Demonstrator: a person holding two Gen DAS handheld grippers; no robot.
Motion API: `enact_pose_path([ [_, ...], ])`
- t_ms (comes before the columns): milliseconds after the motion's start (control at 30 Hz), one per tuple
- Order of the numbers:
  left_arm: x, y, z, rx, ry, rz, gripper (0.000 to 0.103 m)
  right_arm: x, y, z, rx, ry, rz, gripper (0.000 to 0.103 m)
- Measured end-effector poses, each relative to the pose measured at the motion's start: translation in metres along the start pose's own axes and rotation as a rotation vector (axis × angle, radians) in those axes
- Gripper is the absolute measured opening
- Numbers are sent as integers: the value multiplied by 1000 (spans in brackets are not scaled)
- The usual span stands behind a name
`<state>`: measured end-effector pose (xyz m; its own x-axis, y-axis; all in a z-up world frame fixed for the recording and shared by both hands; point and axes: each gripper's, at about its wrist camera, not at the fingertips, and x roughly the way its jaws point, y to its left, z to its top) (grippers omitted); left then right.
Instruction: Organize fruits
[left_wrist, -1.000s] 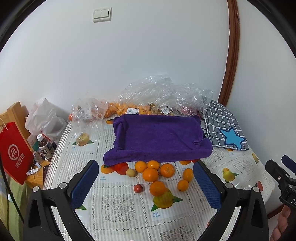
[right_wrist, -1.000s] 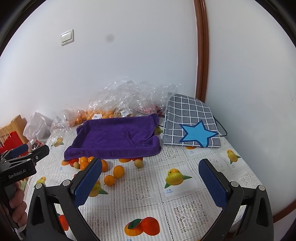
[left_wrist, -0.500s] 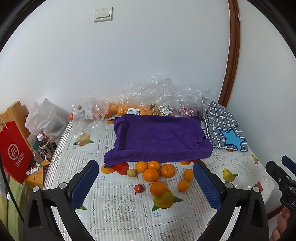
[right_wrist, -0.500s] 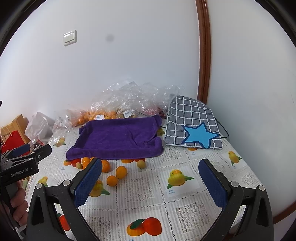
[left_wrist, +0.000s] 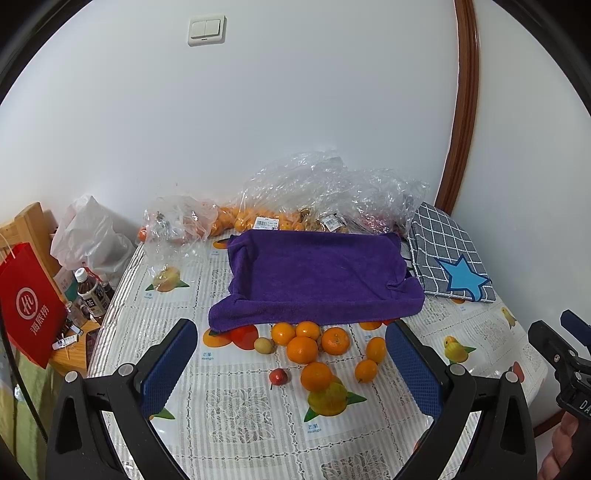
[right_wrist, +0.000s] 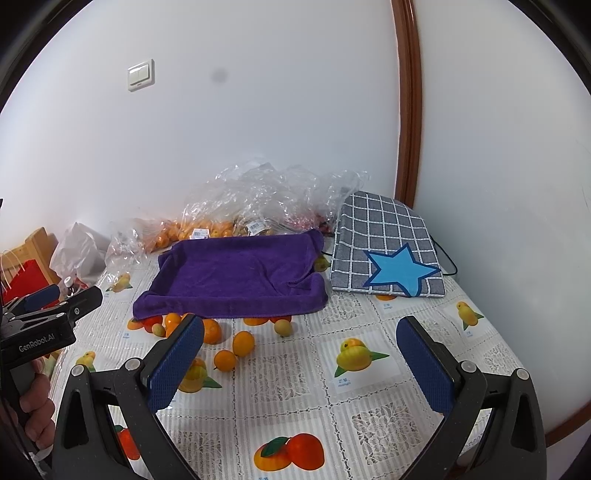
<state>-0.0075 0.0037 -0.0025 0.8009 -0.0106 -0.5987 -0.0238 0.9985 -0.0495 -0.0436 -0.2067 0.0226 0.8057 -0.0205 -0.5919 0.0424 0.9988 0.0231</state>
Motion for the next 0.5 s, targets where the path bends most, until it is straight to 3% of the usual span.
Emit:
enact_pose_path([
  [500,-1,3,5,0,-6,-6,103,1,3,1,-4,-10,6,103],
])
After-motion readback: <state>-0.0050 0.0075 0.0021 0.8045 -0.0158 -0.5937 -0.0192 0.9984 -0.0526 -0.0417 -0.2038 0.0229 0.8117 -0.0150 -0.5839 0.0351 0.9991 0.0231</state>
